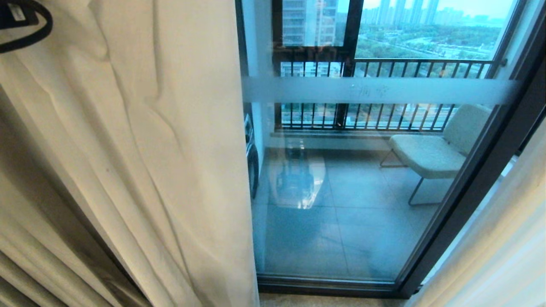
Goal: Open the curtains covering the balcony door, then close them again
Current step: Pull the inner curtains open on both sides
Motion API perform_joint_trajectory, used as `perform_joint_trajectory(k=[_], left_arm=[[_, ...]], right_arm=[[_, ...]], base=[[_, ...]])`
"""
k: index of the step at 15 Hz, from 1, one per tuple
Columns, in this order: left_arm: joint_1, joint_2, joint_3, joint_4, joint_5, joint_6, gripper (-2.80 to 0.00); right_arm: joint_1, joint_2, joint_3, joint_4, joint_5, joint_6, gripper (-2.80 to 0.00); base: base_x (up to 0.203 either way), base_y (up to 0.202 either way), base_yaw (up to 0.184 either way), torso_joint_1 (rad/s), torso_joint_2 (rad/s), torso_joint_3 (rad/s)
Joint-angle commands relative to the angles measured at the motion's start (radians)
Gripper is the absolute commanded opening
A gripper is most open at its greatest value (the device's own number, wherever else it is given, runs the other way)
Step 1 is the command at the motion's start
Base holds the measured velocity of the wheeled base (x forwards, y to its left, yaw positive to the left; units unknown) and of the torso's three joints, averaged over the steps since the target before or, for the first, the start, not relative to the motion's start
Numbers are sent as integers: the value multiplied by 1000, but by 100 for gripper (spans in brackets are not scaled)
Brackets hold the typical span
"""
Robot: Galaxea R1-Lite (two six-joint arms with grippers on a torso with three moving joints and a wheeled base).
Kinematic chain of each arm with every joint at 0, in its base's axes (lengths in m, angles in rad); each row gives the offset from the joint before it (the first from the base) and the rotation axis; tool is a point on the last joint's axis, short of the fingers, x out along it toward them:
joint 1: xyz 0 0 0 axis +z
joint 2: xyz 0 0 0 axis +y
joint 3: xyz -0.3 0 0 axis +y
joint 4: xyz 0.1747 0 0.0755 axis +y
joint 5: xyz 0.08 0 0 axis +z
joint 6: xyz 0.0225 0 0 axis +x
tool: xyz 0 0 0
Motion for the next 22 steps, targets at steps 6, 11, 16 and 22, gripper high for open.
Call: perform_joint_trajectory(k=[6, 11, 16, 22], left_arm=[[323, 106, -5, -140, -109, -36, -280], [627, 191, -59, -183, -206, -169, -280], [874, 294, -103, -179, -267, -291, -280], [1008, 395, -105, -179, -302, -346, -280]], right_arm=[[2, 1, 0, 0, 1, -1, -280], [1, 1, 0, 0, 1, -1, -280], [1, 1, 0, 0, 1, -1, -280], [0, 1, 0, 0, 1, -1, -280]], base=[[0, 0, 0, 0, 0, 0], [0, 0, 0, 0, 0, 0], [0, 0, 0, 0, 0, 0], [0, 0, 0, 0, 0, 0]])
